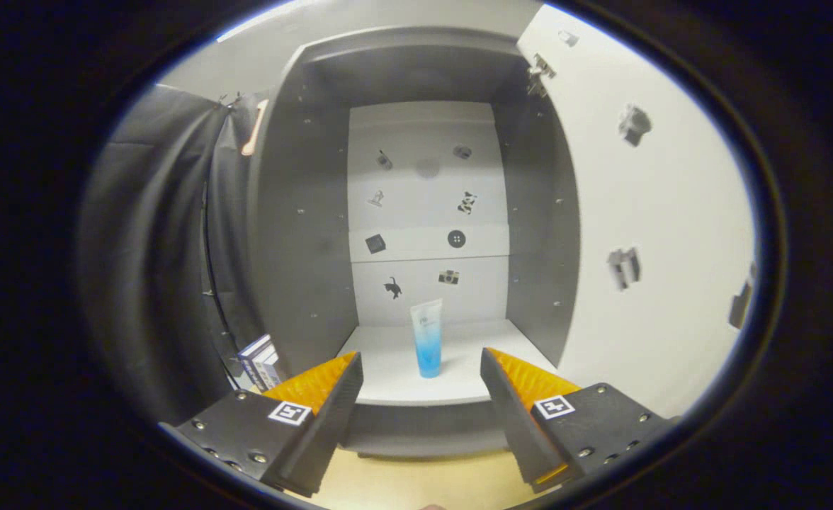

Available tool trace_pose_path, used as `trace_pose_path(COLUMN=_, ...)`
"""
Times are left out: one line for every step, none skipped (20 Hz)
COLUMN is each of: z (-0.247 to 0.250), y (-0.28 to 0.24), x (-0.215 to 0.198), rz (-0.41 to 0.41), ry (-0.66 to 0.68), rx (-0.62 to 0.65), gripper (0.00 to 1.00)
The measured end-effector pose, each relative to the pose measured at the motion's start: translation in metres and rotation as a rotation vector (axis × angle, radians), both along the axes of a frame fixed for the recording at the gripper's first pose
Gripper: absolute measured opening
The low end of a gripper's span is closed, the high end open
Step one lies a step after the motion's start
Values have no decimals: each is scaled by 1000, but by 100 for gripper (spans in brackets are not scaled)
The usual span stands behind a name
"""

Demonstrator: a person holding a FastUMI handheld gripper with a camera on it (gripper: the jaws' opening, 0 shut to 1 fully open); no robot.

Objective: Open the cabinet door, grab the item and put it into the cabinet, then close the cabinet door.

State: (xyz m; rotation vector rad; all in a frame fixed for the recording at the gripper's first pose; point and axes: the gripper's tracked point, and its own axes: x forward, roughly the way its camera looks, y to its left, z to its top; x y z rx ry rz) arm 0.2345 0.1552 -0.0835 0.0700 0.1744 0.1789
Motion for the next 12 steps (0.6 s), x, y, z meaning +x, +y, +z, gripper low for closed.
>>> trace_pose_path(z=8, y=-6, x=-21, rz=-3, ry=-13, rx=0, gripper=99)
trace_pose_path(z=15, y=-15, x=-42, rz=-14, ry=-22, rx=-4, gripper=99)
trace_pose_path(z=20, y=-25, x=-63, rz=-30, ry=-24, rx=-9, gripper=99)
trace_pose_path(z=24, y=-35, x=-85, rz=-45, ry=-23, rx=-16, gripper=99)
trace_pose_path(z=29, y=-45, x=-105, rz=-61, ry=-24, rx=-23, gripper=98)
trace_pose_path(z=33, y=-57, x=-124, rz=-82, ry=-27, rx=-34, gripper=99)
trace_pose_path(z=37, y=-70, x=-142, rz=-104, ry=-31, rx=-44, gripper=99)
trace_pose_path(z=39, y=-79, x=-158, rz=-118, ry=-34, rx=-44, gripper=98)
trace_pose_path(z=40, y=-88, x=-173, rz=-130, ry=-32, rx=-40, gripper=99)
trace_pose_path(z=41, y=-100, x=-186, rz=-153, ry=-31, rx=-40, gripper=99)
trace_pose_path(z=42, y=-111, x=-200, rz=-170, ry=-30, rx=-45, gripper=99)
trace_pose_path(z=43, y=-121, x=-211, rz=-194, ry=-35, rx=-55, gripper=99)
